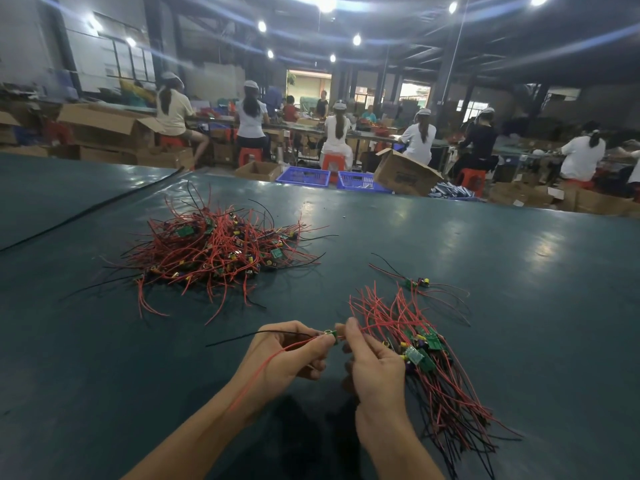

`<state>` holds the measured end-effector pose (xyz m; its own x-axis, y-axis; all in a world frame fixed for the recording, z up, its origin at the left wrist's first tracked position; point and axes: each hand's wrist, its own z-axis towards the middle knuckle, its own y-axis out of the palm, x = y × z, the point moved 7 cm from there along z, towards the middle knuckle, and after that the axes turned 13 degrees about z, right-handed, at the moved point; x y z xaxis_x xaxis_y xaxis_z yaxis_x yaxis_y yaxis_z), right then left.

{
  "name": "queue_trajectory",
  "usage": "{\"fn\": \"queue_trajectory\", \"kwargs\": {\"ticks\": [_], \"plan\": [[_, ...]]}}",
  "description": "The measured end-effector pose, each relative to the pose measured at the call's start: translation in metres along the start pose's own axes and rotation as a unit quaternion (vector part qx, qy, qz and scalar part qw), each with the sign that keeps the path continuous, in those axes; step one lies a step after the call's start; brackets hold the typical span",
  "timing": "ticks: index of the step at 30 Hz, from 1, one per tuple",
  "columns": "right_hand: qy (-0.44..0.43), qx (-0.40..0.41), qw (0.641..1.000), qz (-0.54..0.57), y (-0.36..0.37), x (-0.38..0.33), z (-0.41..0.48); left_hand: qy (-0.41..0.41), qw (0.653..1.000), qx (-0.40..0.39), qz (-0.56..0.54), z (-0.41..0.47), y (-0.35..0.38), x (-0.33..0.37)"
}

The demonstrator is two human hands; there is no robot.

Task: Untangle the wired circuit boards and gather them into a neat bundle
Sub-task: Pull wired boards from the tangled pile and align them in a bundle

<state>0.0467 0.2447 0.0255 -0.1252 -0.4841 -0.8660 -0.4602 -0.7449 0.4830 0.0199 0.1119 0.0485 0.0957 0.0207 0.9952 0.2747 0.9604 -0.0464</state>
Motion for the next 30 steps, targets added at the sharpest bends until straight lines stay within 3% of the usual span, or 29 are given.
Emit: {"fn": "queue_trajectory", "kwargs": {"ticks": [3, 7, 14, 17, 20, 25, 30], "plan": [[0.029, 0.077, 0.991, 0.104, -0.025, -0.017, 0.016, 0.016, 1.0, 0.001, 0.002, 0.001, -0.004, 0.007], [0.007, 0.073, 0.984, 0.165, -0.038, -0.033, 0.021, 0.014, 1.0, -0.009, -0.006, 0.001, -0.007, 0.007], [-0.032, -0.041, 0.981, 0.185, -0.012, -0.04, 0.008, -0.089, 0.982, 0.045, -0.161, 0.006, -0.015, -0.008], [-0.02, -0.1, 0.973, 0.206, -0.003, -0.039, 0.002, -0.08, 0.976, 0.048, -0.199, 0.009, -0.017, -0.009], [0.013, -0.125, 0.979, 0.157, 0.003, -0.029, -0.001, -0.059, 0.964, -0.05, -0.253, 0.012, -0.009, -0.002], [0.031, -0.184, 0.98, -0.066, 0.026, -0.007, -0.018, -0.096, 0.912, -0.249, -0.312, 0.003, 0.027, 0.002], [0.076, -0.207, 0.975, 0.026, 0.035, -0.003, -0.026, -0.147, 0.912, -0.249, -0.292, -0.012, 0.032, 0.0]]}}
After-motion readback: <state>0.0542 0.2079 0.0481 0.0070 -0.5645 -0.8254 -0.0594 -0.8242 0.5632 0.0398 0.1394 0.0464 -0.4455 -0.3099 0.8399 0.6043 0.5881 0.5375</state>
